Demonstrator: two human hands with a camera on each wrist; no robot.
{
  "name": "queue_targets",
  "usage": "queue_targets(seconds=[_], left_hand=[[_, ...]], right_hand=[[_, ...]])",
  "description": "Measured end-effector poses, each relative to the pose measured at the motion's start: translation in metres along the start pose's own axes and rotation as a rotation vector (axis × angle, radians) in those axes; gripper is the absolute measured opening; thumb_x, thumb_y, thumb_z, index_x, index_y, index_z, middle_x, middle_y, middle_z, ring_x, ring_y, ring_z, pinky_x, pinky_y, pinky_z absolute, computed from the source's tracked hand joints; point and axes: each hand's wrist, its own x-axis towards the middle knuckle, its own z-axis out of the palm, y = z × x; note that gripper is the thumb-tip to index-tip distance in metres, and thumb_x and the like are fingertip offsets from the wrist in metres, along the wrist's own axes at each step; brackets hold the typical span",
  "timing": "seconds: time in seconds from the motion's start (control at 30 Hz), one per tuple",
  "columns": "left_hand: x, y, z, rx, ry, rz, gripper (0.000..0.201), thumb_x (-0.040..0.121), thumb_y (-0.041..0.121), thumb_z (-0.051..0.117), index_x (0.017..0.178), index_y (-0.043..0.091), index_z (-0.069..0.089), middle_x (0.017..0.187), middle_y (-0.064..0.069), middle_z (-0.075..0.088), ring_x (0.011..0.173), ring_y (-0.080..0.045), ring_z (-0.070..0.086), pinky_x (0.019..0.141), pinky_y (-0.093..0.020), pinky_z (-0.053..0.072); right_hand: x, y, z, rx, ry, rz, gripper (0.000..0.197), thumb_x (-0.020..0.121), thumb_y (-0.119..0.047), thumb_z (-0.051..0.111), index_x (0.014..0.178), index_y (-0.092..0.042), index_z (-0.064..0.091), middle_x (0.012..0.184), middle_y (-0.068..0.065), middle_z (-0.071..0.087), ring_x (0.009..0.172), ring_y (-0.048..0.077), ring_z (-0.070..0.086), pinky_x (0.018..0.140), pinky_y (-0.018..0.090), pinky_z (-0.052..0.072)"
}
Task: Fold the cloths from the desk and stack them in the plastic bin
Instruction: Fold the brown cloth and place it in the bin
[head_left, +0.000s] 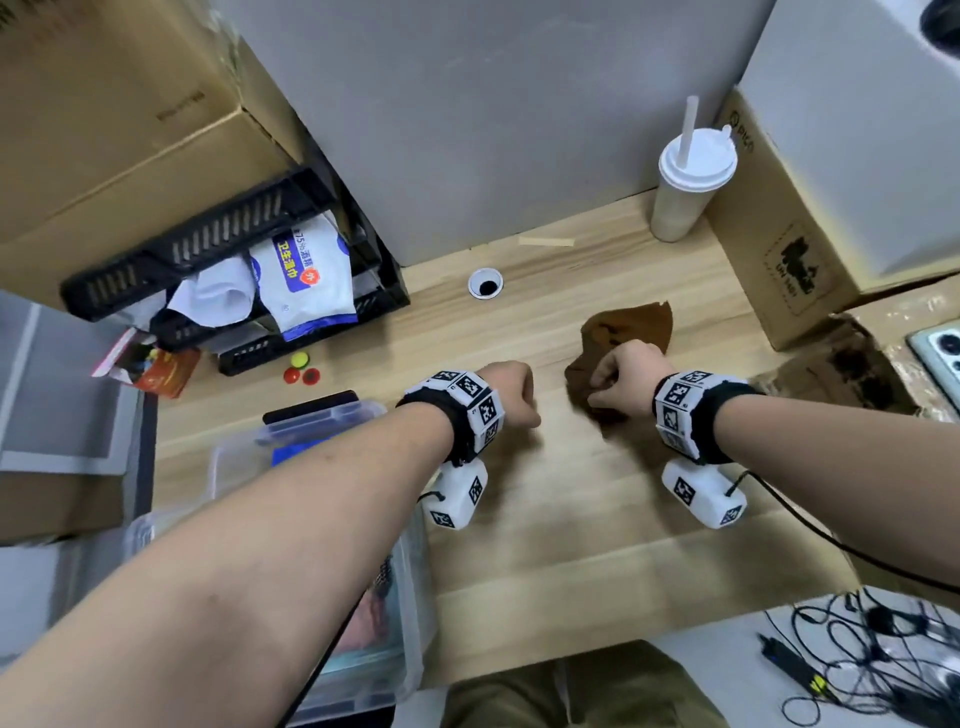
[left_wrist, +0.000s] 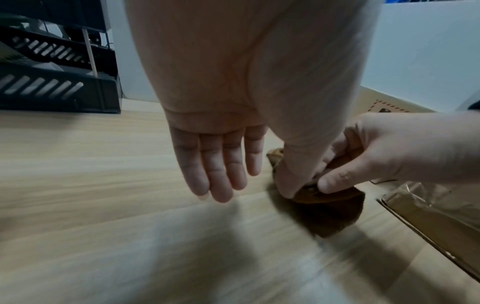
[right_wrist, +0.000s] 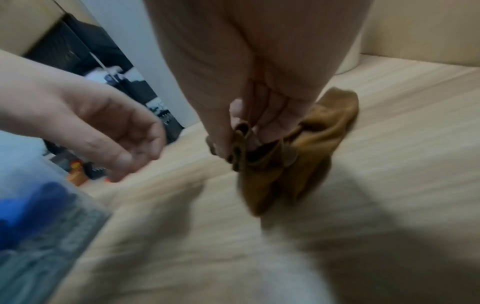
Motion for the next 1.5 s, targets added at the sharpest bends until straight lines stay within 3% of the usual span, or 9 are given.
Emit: queue_targets(seconds=[0.17, 0.4, 0.5, 0.67, 0.8, 0.93, 1.13, 1.33, 1.5], left_hand=[[-0.02, -0.003, -0.03, -0.189, 0.153, 0.09, 0.065, 0.052, 0.044, 0.09, 0.098, 0.022, 0.051, 0.088, 0.006, 0.064, 0.078, -0.013, 0.061, 0.068, -0.03, 0.049], [-0.064, -0.02, -0.076, -0.407, 0.341, 0.047, 0.019, 0.083, 0.019, 0.071, 0.093, 0.004, 0.064, 0.07, -0.006, 0.068, 0.058, -0.013, 0.058, 0.054, -0.02, 0.045], [-0.079, -0.03, -0.093, -0.346, 0.419, 0.025, 0.009, 0.083, 0.018, 0.065, 0.079, 0.01, 0.067, 0.066, 0.0, 0.064, 0.06, -0.015, 0.058, 0.065, -0.029, 0.053], [-0.092, -0.042, -0.105, -0.368, 0.496, -0.032, 0.023, 0.092, 0.025, 0.056, 0.087, 0.005, 0.067, 0.081, -0.01, 0.069, 0.071, -0.02, 0.059, 0.08, -0.04, 0.055], [-0.105, -0.036, -0.107, -0.486, 0.469, 0.02, 0.037, 0.096, 0.038, 0.051, 0.076, 0.009, 0.062, 0.066, -0.004, 0.061, 0.06, -0.019, 0.058, 0.076, -0.041, 0.057], [-0.118, -0.032, -0.111, -0.521, 0.513, 0.046, 0.038, 0.088, 0.044, 0.067, 0.067, 0.019, 0.046, 0.061, 0.004, 0.051, 0.052, -0.011, 0.051, 0.051, -0.022, 0.043], [-0.131, -0.035, -0.126, -0.498, 0.401, 0.133, 0.04, 0.069, 0.017, 0.088, 0.061, 0.018, 0.049, 0.051, 0.007, 0.052, 0.042, -0.004, 0.043, 0.042, -0.015, 0.035], [-0.133, -0.046, -0.137, -0.048, 0.416, -0.13, 0.019, 0.073, 0.02, 0.08, 0.078, 0.011, 0.065, 0.075, -0.005, 0.067, 0.069, -0.021, 0.064, 0.066, -0.029, 0.052], [-0.137, -0.046, -0.136, -0.251, 0.527, -0.056, 0.025, 0.076, 0.026, 0.082, 0.074, 0.014, 0.06, 0.066, -0.002, 0.057, 0.058, -0.017, 0.052, 0.056, -0.024, 0.044]], right_hand=[[-0.009, -0.061, -0.007, 0.404, -0.087, -0.11, 0.019, 0.075, -0.011, 0.078, 0.086, -0.02, 0.065, 0.065, -0.006, 0.064, 0.056, 0.006, 0.055, 0.054, 0.017, 0.043], [-0.018, -0.102, -0.038, 0.474, -0.015, -0.228, 0.015, 0.085, -0.028, 0.074, 0.082, -0.017, 0.064, 0.057, -0.01, 0.053, 0.048, 0.0, 0.047, 0.048, 0.01, 0.034], [-0.025, -0.117, -0.045, 0.517, -0.017, -0.264, 0.018, 0.081, -0.031, 0.078, 0.083, -0.019, 0.064, 0.06, -0.011, 0.06, 0.052, 0.002, 0.053, 0.054, 0.014, 0.039], [-0.032, -0.134, -0.047, 0.353, -0.106, -0.304, 0.016, 0.079, -0.012, 0.075, 0.084, -0.023, 0.064, 0.064, -0.01, 0.062, 0.054, 0.003, 0.056, 0.062, 0.021, 0.042], [-0.042, -0.149, -0.047, 0.257, -0.017, -0.356, 0.019, 0.083, -0.015, 0.068, 0.07, -0.023, 0.057, 0.061, -0.007, 0.053, 0.056, 0.011, 0.048, 0.057, 0.022, 0.039], [-0.046, -0.154, -0.05, 0.295, 0.032, -0.386, 0.023, 0.084, -0.023, 0.074, 0.069, -0.022, 0.055, 0.064, -0.004, 0.057, 0.055, 0.01, 0.051, 0.057, 0.022, 0.041], [-0.053, -0.15, -0.048, 0.309, -0.035, -0.384, 0.033, 0.072, -0.023, 0.085, 0.059, -0.017, 0.055, 0.056, -0.008, 0.052, 0.05, 0.008, 0.046, 0.051, 0.019, 0.037], [-0.048, -0.146, -0.05, 0.235, 0.305, -0.32, 0.018, 0.081, -0.01, 0.067, 0.074, -0.017, 0.053, 0.066, -0.004, 0.055, 0.062, 0.015, 0.052, 0.057, 0.024, 0.042], [-0.045, -0.146, -0.053, 0.224, 0.356, -0.331, 0.023, 0.078, 0.0, 0.052, 0.087, -0.019, 0.06, 0.074, -0.006, 0.059, 0.072, 0.016, 0.057, 0.07, 0.023, 0.046]])
